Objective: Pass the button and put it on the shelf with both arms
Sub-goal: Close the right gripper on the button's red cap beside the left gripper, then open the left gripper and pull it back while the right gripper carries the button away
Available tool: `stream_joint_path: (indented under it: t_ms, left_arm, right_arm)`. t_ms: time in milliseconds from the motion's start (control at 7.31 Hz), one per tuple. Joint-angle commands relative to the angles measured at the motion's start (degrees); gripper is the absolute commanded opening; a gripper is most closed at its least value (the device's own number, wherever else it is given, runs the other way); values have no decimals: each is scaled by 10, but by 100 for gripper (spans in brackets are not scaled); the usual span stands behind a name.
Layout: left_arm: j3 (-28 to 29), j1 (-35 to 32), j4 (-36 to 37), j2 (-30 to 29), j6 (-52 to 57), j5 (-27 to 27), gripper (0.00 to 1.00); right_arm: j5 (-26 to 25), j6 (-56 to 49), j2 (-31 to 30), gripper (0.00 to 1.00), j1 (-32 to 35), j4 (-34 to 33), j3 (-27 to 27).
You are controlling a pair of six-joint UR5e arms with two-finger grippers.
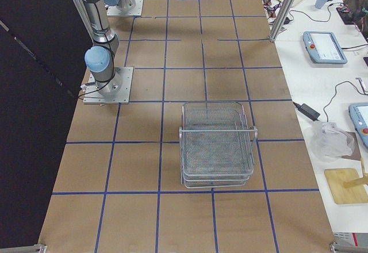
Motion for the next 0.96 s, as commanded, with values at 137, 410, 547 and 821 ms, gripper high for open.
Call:
stream_joint_path:
  t_ms: [137, 410, 547, 821]
  left_arm:
    - [0, 5, -6, 9, -3, 4, 100]
    - [5, 25, -72, 23, -38, 133, 100]
    - [-3, 46, -95, 31, -73, 149, 100]
    - [-6, 99, -133, 41, -134, 223, 100]
  right_arm:
    - [-2, 2, 0, 0, 0, -2, 0]
    - [-68, 6, 6, 0, -44, -6, 5]
    - [-97, 1, 24, 0, -112, -3, 3]
    - [-207, -60, 69, 0, -240, -79, -1]
